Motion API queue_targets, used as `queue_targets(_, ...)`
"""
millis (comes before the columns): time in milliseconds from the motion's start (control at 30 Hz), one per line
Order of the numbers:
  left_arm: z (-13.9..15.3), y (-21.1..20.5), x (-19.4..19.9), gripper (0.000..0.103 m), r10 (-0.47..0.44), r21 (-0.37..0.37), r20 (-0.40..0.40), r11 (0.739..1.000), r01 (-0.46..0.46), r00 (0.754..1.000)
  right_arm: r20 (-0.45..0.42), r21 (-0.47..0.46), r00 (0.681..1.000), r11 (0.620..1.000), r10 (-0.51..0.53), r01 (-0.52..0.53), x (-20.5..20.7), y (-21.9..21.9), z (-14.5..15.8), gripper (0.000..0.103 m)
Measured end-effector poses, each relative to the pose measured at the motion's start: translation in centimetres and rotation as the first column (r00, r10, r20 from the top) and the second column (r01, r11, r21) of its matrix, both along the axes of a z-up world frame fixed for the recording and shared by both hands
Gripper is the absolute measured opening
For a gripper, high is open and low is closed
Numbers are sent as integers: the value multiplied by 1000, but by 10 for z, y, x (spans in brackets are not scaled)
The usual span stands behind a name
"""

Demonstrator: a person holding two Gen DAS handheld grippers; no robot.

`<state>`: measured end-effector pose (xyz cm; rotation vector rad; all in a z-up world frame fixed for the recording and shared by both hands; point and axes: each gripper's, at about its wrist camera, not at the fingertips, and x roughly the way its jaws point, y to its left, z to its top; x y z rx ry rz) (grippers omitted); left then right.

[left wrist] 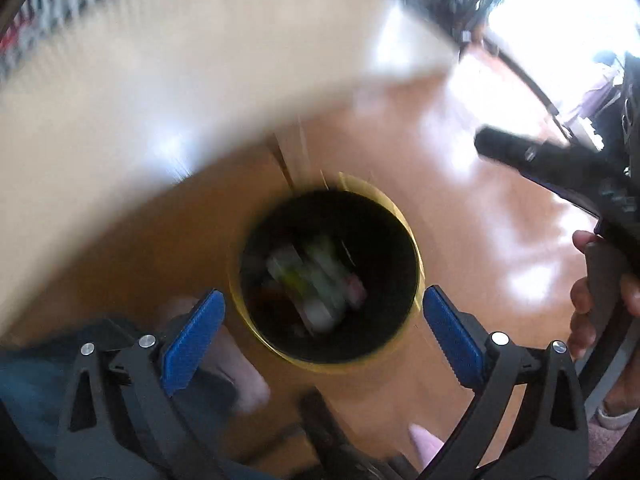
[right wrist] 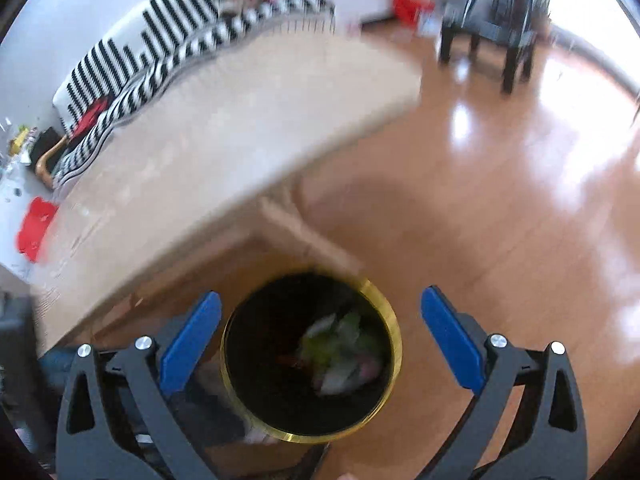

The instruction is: Collect trash

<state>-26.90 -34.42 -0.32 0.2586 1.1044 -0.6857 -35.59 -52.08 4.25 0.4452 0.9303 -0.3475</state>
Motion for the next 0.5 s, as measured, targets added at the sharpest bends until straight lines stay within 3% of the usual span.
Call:
queue_targets(67, 38, 14, 7, 96, 43, -22, 123, 999, -41, 991, 17, -79, 1000, 997, -15, 16, 10, 8, 23, 97)
queue_targets(133, 66, 32, 19, 96, 103, -37, 193, 995, -97, 976, 38, -118, 999, 993, 1, 3, 29, 20, 46, 97)
queue_targets(267, 119, 94, 61, 97, 274, -113, 302, 961, -251, 913, 82, -177, 994, 983, 67, -51, 74, 58, 81, 97)
queue_targets(400, 140, 154, 105, 97, 384, -136, 383, 923, -360, 840, 151, -231, 979, 968, 135, -98, 129, 114, 104, 97)
queue_targets(500, 134, 200, 140, 96, 460, -107, 423, 881, -461, 781, 217, -186, 964, 976, 156, -116, 171, 153, 119, 97)
